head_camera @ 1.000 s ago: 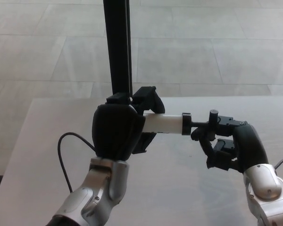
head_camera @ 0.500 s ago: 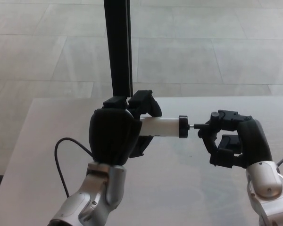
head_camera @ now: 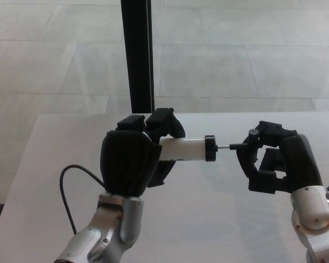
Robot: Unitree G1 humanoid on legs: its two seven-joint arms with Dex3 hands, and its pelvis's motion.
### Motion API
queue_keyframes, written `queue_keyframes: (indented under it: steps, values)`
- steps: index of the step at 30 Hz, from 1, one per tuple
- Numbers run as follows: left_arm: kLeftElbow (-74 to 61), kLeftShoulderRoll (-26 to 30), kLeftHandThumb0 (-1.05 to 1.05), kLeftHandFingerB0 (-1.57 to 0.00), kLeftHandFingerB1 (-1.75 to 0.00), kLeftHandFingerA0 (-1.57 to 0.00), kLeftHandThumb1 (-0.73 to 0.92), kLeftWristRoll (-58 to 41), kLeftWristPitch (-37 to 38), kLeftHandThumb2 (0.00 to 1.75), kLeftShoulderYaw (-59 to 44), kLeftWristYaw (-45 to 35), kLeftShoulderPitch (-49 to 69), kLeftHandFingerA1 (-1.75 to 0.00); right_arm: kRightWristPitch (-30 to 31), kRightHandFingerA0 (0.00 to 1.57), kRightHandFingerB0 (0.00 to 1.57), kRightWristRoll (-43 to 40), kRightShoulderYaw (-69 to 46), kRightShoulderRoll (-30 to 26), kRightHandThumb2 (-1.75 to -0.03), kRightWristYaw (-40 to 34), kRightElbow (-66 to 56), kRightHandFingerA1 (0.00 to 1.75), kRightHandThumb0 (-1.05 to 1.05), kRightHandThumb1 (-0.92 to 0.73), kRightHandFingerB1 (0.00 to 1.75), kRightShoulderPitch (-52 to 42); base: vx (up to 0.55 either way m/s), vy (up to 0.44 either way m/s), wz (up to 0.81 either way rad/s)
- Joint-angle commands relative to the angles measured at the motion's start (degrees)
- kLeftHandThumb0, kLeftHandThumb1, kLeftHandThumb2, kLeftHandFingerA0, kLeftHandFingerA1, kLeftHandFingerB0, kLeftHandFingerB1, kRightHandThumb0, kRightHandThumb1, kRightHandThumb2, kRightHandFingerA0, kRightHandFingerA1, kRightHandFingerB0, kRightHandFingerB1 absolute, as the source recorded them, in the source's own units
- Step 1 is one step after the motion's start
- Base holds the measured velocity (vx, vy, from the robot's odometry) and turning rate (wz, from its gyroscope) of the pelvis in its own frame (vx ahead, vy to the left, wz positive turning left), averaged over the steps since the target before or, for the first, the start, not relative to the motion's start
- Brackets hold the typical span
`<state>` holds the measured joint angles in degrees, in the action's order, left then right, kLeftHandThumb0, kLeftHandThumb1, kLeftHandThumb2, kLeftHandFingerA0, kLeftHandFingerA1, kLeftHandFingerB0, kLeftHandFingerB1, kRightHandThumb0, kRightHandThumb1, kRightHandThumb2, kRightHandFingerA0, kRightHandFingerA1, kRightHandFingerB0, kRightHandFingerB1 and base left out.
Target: The robot uses its left hand to lift the air pump kept on the middle of the desk and use the right hand to pull out the handle
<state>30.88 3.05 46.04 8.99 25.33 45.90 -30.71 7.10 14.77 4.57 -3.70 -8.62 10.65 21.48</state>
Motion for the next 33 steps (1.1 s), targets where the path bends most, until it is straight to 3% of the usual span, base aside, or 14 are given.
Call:
queue_keyframes:
  steps: [1, 4, 5, 7, 8, 15, 33]
  values:
    - [-0.03, 2.37, -0.08, -0.76, -1.55, -0.92, 0.46, 0.21, 0.74, 1.22, -0.39, -0.15, 1.51, -1.74, -0.43, 0.97, 0.82, -0.03, -1.67, -2.28, -1.20, 0.48, -1.26, 1.75, -0.20, -0.42, 1.64, 0.42, 0.00, 0.000, 0.00]
    - [-0.04, 3.76, -0.10, -0.80, -1.57, -0.88, 0.46, 0.36, 1.30, 1.19, -0.48, 0.19, 2.44, -1.73, -2.15, 0.96, 0.83, 0.21, -2.41, -4.22, -1.17, 0.89, -1.22, 1.75, -0.17, -0.42, 1.63, -0.17, 0.00, 0.000, 0.00]
    - [-0.05, 4.13, -0.14, -0.81, -1.55, -1.01, 0.52, 0.55, 1.09, 1.25, -0.43, -0.05, 2.62, -1.75, -1.90, 0.94, 0.81, -0.08, -2.72, -4.48, -1.16, 1.25, -1.36, 1.75, -0.16, -0.44, 1.64, -0.25, 0.00, 0.000, 0.00]
    - [0.17, 4.55, -0.11, -0.82, -1.54, -1.01, 0.50, 0.63, 1.27, 1.29, -0.45, 0.38, 2.85, -1.75, -1.42, 0.93, 0.79, -0.17, -2.98, -5.00, -1.10, 1.62, -1.60, 1.75, -0.18, -0.47, 1.63, -0.35, 0.00, 0.000, 0.00]
    - [0.19, 4.85, -0.09, -0.81, -1.58, -0.89, 0.43, 0.81, 1.30, 1.23, -0.45, 0.64, 3.04, -1.73, -1.53, 0.93, 0.79, -0.47, -3.28, -5.29, -1.08, 1.84, -1.76, 1.75, -0.18, -0.47, 1.63, -0.47, 0.00, 0.000, 0.00]
    - [0.07, 6.93, -0.09, -0.76, -1.55, -0.91, 0.46, 0.59, 2.19, 1.19, -0.76, 1.29, 4.86, -1.74, 2.23, 0.89, 0.76, -0.84, -4.55, -6.02, -0.98, 3.87, -3.16, 1.75, -0.19, -0.49, 1.63, -0.43, 0.00, 0.000, 0.00]
    - [-1.25, 10.51, -0.11, -0.74, -1.65, -0.84, 0.48, -0.38, 4.04, 1.20, -2.95, 0.17, 10.21, -1.75, 1.69, 0.91, 0.78, -1.24, -6.32, -5.87, -1.05, 3.76, -2.92, 1.75, -0.19, -0.46, 1.63, -0.65, 0.00, 0.000, 0.00]
